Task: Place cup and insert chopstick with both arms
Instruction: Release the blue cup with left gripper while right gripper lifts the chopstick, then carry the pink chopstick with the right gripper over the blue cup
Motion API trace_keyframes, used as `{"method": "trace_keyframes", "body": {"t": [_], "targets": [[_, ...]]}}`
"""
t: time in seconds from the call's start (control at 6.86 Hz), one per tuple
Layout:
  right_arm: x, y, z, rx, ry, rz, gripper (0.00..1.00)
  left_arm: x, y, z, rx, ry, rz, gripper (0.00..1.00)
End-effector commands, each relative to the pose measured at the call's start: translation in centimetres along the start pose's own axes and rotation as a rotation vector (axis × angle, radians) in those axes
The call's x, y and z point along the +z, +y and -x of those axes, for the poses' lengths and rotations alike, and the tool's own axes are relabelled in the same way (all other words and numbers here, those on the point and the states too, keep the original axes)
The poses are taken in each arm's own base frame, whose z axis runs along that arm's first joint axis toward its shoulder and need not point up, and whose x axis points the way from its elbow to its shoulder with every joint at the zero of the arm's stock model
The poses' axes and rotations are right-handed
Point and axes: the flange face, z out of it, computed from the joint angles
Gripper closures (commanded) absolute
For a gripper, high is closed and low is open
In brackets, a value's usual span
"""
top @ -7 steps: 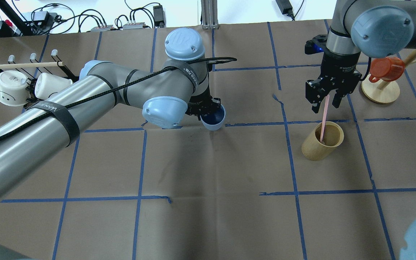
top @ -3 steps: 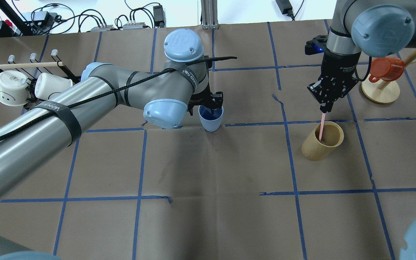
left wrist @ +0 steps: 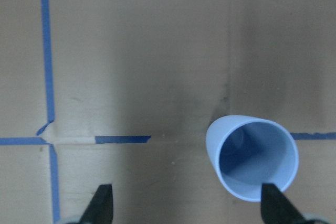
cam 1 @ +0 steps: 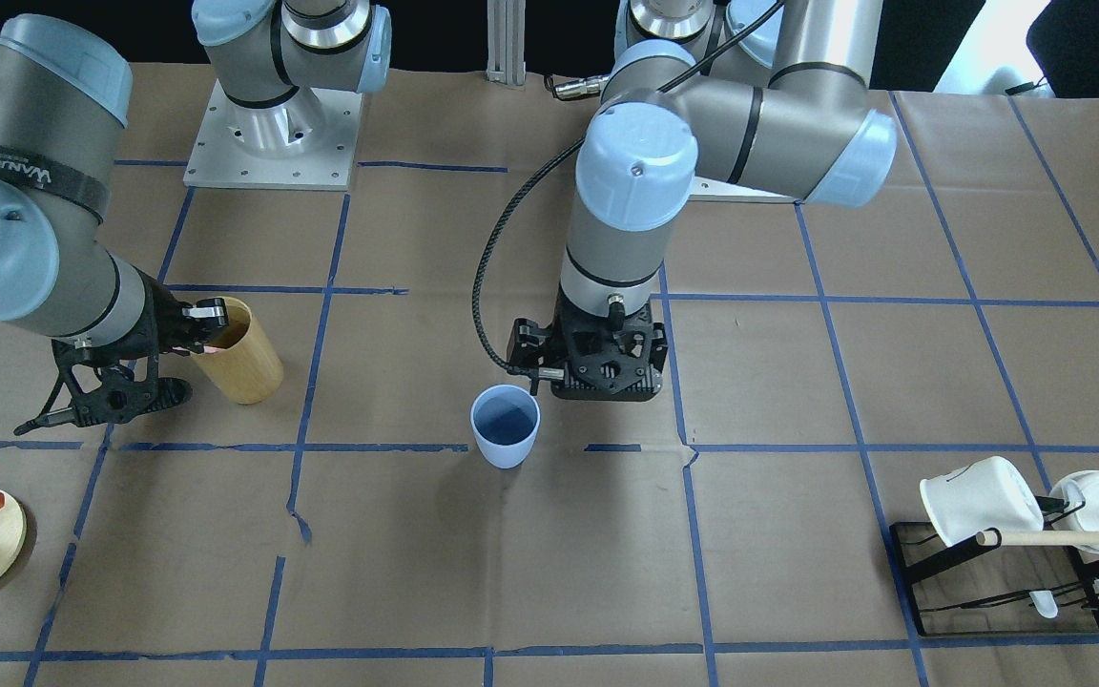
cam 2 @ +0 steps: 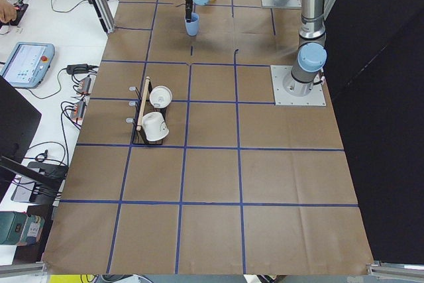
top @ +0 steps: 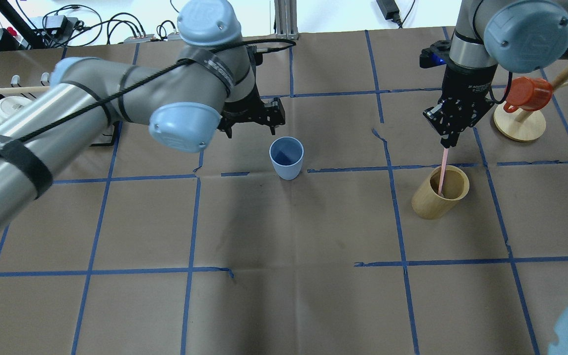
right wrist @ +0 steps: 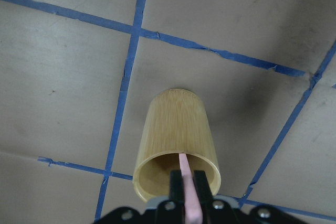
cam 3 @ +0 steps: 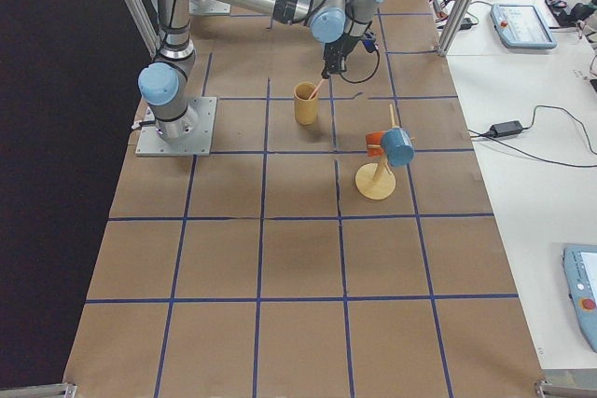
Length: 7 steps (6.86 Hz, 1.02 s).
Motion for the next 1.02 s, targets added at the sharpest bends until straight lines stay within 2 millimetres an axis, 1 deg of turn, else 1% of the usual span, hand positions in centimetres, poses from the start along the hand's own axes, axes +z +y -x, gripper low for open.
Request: {"method": "trace_keyframes", "body": {"t": [0.0, 0.15, 0.29, 0.44, 0.58, 0.73, 0.88], "targets": [[-5.3, 0.2, -0.3, 0.003, 0.014, -0.049, 0.96, -9.0, 3.0, 5.2, 0.021, -0.002, 0.024, 0.00], [-8.9, 0.6, -0.3, 0.009, 0.023, -0.100, 0.97, -11.2, 3.8, 5.7, 0.021, -0.001, -0.015, 0.00], [-12.0, 1.3, 0.0, 0.019, 0.027, -0.165, 0.97, -11.0, 3.4, 6.8, 0.019, -0.011, -0.008, 0.00], [-15.2, 3.4, 1.5, 0.014, -0.037, -0.266, 0.97, -10.4, 1.7, 9.4, -0.015, -0.020, 0.011, 0.00], [-17.8, 5.7, 3.0, 0.043, -0.057, -0.348, 0.97, -11.8, 1.9, 10.3, -0.028, -0.048, 0.095, 0.00], [-18.9, 6.3, 5.6, 0.080, -0.131, -0.401, 0.97, -12.6, 2.0, 10.2, -0.029, -0.040, 0.097, 0.00], [-19.6, 6.6, 9.0, 0.108, -0.173, -0.421, 0.97, -13.0, 2.5, 10.4, -0.030, -0.046, 0.097, 0.00]]}}
